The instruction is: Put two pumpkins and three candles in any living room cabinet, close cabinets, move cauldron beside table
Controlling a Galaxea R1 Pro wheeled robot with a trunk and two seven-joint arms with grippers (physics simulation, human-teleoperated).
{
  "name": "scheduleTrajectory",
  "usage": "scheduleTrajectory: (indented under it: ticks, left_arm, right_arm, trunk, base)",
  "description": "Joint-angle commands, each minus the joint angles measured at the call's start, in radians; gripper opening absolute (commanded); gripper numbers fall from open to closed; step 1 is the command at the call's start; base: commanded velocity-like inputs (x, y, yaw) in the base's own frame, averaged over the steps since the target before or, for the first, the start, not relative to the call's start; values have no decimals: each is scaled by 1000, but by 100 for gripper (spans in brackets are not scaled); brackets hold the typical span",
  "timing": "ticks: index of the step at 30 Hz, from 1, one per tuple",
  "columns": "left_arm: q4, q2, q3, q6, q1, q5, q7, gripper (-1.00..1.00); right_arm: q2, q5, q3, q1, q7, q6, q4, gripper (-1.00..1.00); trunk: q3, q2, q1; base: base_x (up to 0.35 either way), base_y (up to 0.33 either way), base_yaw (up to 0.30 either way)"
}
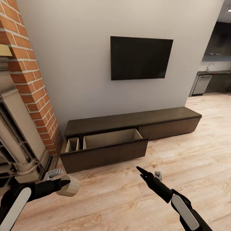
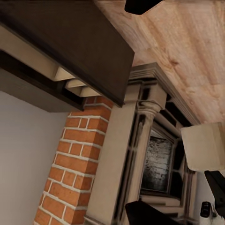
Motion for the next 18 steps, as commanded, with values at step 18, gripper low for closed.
scheduleTrajectory:
  ticks: [18]
  left_arm:
    - [-1,0,1,5,0,5,-4,-100]
  right_arm:
    - [0,-9,2,-1,0,4,7,100]
  trunk:
    - [-1,0,0]
  base:
    - [0,0,-281]
